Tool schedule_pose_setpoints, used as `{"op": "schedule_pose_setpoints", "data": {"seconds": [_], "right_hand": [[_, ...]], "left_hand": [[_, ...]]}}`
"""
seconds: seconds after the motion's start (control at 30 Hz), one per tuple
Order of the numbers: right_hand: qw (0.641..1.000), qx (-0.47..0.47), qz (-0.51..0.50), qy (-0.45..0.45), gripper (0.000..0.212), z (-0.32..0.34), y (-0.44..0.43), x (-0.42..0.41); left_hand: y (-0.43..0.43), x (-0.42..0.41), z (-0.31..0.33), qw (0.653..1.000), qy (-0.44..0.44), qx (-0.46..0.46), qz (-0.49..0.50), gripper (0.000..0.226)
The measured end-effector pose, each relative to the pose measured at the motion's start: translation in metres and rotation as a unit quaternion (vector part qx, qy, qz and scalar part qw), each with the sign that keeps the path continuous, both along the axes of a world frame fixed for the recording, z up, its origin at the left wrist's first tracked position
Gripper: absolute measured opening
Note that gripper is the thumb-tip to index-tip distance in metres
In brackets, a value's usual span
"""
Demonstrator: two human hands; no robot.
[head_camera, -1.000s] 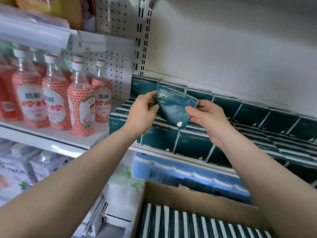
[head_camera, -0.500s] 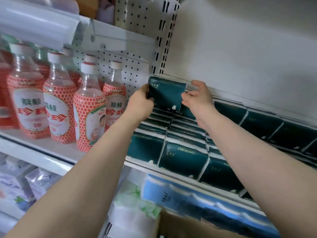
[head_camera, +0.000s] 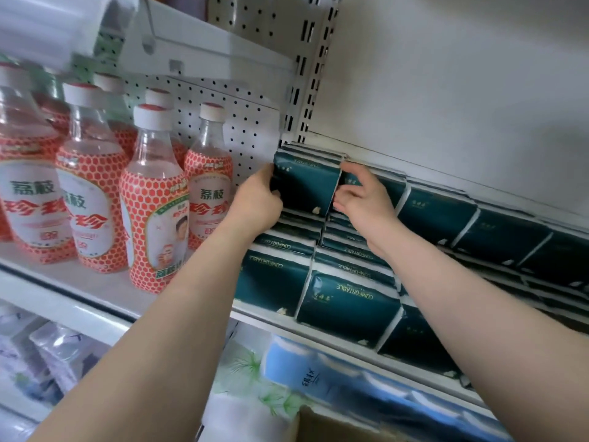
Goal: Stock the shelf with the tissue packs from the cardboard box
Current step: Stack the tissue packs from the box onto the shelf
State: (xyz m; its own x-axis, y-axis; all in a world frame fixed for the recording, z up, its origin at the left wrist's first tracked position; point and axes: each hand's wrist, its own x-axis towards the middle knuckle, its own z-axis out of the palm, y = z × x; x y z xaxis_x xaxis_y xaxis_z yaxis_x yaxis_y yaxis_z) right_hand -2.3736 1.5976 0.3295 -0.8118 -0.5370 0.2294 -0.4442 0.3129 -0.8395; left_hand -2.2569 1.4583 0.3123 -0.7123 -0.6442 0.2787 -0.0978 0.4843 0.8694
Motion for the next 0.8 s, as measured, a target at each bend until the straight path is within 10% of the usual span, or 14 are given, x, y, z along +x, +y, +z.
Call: {"op": "schedule_pose_setpoints", "data": {"seconds": [0.8], "right_hand": [[0.999,0.010,-0.018,0.030,0.054,0.028,0.049,0.037]], "left_hand": [[0.050,0.015,0.028,0.993,-0.013,-0.112,0.020,0.062]]}}
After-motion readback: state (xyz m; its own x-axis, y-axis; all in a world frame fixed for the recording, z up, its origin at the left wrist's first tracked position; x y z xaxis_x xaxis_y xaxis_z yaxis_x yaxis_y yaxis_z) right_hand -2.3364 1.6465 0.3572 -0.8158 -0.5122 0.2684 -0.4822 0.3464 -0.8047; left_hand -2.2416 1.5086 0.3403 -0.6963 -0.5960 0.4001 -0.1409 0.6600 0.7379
